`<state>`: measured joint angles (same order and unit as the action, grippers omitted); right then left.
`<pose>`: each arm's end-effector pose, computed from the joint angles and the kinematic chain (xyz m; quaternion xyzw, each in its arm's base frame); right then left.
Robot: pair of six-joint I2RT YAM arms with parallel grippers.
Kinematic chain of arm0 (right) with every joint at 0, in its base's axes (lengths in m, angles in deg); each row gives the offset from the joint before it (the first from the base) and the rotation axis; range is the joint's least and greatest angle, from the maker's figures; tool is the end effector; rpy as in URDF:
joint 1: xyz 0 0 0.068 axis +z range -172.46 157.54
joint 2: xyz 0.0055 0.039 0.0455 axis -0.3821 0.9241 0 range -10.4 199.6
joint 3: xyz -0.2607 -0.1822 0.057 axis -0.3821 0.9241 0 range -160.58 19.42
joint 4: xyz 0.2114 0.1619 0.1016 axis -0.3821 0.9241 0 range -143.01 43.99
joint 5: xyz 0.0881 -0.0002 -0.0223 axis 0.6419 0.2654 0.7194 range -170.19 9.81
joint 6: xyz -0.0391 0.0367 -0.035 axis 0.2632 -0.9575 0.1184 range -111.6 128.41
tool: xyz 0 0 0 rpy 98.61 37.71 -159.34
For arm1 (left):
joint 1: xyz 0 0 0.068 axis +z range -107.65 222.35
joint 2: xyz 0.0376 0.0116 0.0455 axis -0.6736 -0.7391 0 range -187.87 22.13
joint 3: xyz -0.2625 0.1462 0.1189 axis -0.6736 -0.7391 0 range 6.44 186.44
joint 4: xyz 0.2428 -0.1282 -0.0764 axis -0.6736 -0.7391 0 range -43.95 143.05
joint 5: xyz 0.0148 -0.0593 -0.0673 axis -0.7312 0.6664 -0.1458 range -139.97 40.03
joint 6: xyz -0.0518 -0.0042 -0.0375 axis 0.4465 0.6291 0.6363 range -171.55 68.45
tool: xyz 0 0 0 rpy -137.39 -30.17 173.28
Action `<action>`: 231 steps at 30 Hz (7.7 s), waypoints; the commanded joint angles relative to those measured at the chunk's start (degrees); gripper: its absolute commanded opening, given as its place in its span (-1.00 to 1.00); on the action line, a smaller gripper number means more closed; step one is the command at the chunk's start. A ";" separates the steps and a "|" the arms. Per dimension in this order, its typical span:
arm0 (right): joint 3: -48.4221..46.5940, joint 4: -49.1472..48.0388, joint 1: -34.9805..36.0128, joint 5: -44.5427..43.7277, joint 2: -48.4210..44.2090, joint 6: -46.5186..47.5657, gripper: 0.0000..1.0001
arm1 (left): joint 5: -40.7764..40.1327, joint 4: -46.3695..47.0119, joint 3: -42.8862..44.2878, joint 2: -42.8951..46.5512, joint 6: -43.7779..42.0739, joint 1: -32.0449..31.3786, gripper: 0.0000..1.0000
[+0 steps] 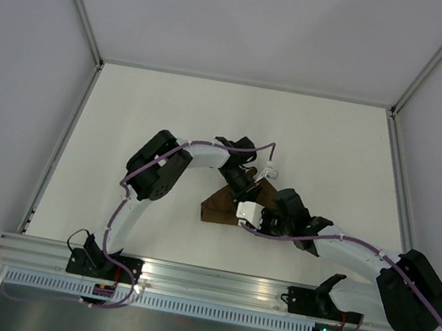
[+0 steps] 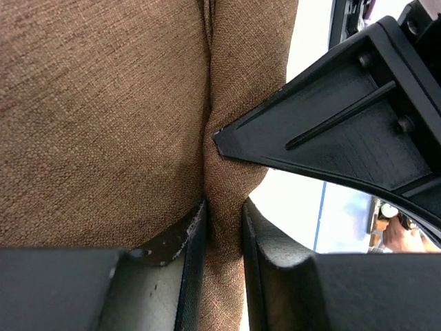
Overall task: Fold the napkin, place the utensils inside, and roll it up
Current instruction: Roll the napkin at the center of the board.
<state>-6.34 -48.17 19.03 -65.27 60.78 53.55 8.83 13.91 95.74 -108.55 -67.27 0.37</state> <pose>0.1624 0.1609 0.1684 -0.6719 0.6482 0.1112 0.3407 0.3318 -0.3555 0.1212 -0.4545 -0.7409 0.4928 0.0410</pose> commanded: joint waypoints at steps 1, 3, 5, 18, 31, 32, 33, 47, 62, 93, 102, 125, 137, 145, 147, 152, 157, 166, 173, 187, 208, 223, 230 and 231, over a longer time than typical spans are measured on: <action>-0.25 0.60 -0.10 -0.07 1.24 0.03 -0.96 | -5.72 0.19 0.53 0.06 2.36 1.28 -0.37; -1.39 3.05 -0.62 1.42 1.77 0.03 -0.99 | -5.20 2.29 0.09 1.73 4.20 2.16 -0.36; -2.71 5.34 -1.50 3.79 3.26 0.38 -0.99 | -5.37 4.93 -1.66 4.89 5.87 3.56 -0.34; -13.87 22.29 -8.62 14.07 12.93 5.21 -0.99 | -36.76 28.03 -18.00 24.48 18.15 9.37 -0.21; -30.83 38.39 -17.49 25.06 32.51 12.60 -0.99 | -64.41 73.73 -52.01 52.69 19.34 3.77 -0.21; -32.93 39.27 -17.85 25.59 33.84 12.86 -0.99 | -66.26 76.46 -55.60 53.50 16.55 2.26 -0.21; -33.91 40.67 -18.11 26.12 34.98 13.47 -0.99 | -69.32 80.58 -57.03 53.94 14.95 -0.80 -0.20; -43.23 46.22 -21.37 28.76 46.68 14.01 -0.99 | -69.97 74.93 -54.32 43.58 -9.30 -19.89 0.32; -45.08 48.07 -21.98 28.68 48.88 13.92 -0.99 | -68.83 66.21 -45.79 29.69 -19.08 -25.88 0.29; -32.79 21.27 -33.39 31.32 14.27 -12.97 0.03 | -41.42 39.94 -32.10 23.98 -3.01 -13.67 -0.95; -21.90 17.83 -34.99 31.04 -3.05 -6.85 0.09 | -26.65 22.89 -20.66 14.32 0.61 -5.93 -0.95; 0.54 -10.46 -6.61 -0.41 0.09 3.19 0.18 | -17.15 3.89 -5.54 0.07 1.05 -1.62 -0.78; -0.17 -7.74 -4.93 -1.47 5.02 3.19 -0.70 | -18.20 3.71 -4.13 0.68 2.36 -0.92 -0.56; -1.66 -2.04 -6.60 1.94 5.37 3.72 -0.84 | -15.39 7.14 -4.31 4.54 6.23 1.19 0.03; -3.23 0.68 -8.35 3.53 5.81 4.07 -0.84 | -15.39 8.89 -5.18 6.12 7.46 1.90 0.06; -7.97 6.05 -12.65 9.33 8.01 5.13 -0.85 | -18.81 17.49 -10.88 11.39 14.03 4.88 0.12; -13.87 15.62 -15.83 14.52 12.93 7.67 -0.85 | -26.01 33.14 -21.24 20.08 23.00 9.53 0.13; -27.56 30.04 -18.55 21.38 25.66 12.68 -0.85 | -41.65 59.67 -39.79 36.18 28.38 12.10 0.10; -37.69 41.37 -21.01 25.86 37.01 16.02 -0.86 | -52.73 79.02 -54.65 50.94 17.06 5.34 0.04; -46.66 46.22 -22.25 26.22 46.86 15.06 -0.88 | -62.84 66.74 -46.77 40.96 -17.40 -15.59 0.99; -46.75 45.34 -22.60 25.51 48.44 13.83 -0.90 | -63.73 49.34 -31.91 21.69 -26.90 -18.32 0.19; -43.76 42.02 -23.74 27.35 40.91 8.30 -0.26 | -51.52 37.12 -26.98 17.91 -15.31 -16.47 -0.95; -40.87 28.23 -29.45 27.28 27.36 -11.27 0.00 | -41.34 30.37 -23.66 16.86 -10.91 -14.45 -0.95; -39.99 26.47 -30.93 26.40 25.96 -15.74 0.01 | -40.45 29.13 -22.86 16.42 -10.12 -14.01 -0.95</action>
<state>-47.04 -11.73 -8.92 -37.71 93.93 50.56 -41.31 53.24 71.63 -88.39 -84.10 -13.97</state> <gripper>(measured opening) 0.500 0.106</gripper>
